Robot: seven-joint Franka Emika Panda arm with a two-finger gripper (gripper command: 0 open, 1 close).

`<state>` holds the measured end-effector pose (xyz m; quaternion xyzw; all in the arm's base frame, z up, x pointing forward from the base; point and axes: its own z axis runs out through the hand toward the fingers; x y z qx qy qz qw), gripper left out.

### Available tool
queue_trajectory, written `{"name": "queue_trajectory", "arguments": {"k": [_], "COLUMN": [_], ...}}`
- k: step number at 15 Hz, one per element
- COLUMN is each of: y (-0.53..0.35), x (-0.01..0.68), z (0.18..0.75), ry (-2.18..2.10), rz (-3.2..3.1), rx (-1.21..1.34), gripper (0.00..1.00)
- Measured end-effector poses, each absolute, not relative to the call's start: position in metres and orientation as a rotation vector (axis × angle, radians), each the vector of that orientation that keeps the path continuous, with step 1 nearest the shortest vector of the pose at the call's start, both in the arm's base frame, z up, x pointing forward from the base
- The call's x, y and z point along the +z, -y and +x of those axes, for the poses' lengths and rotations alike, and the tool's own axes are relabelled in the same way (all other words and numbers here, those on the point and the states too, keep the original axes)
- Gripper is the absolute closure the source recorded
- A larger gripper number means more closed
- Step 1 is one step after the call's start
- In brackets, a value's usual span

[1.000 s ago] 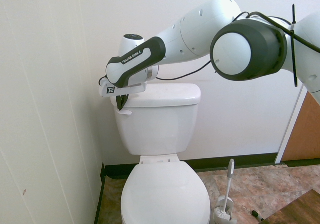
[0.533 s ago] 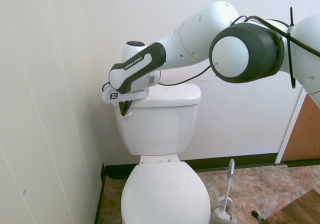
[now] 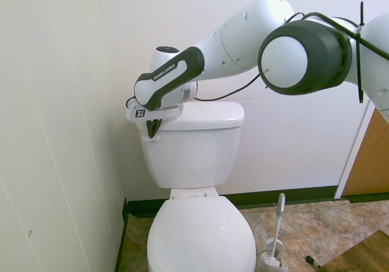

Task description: Flush the toilet

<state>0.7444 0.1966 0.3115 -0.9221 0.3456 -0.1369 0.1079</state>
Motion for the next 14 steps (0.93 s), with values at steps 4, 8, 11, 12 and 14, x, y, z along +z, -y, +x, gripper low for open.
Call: {"name": "queue_trajectory", "arguments": {"k": [4, 8, 11, 12, 14], "y": [-0.195, -0.176, -0.138, -0.125, -0.104], "x": [0.336, 0.374, 0.400, 0.402, 0.399], "z": [0.707, 0.665, 0.630, 0.617, 0.592], "ry": [-1.061, -1.085, -1.149, -1.173, -1.212], "rz": [-2.805, -2.798, -2.777, -2.774, -2.765], "rx": [-0.306, -0.282, -0.273, -0.260, -0.243], "gripper": [1.00, 1.00, 1.00, 1.00, 1.00]}}
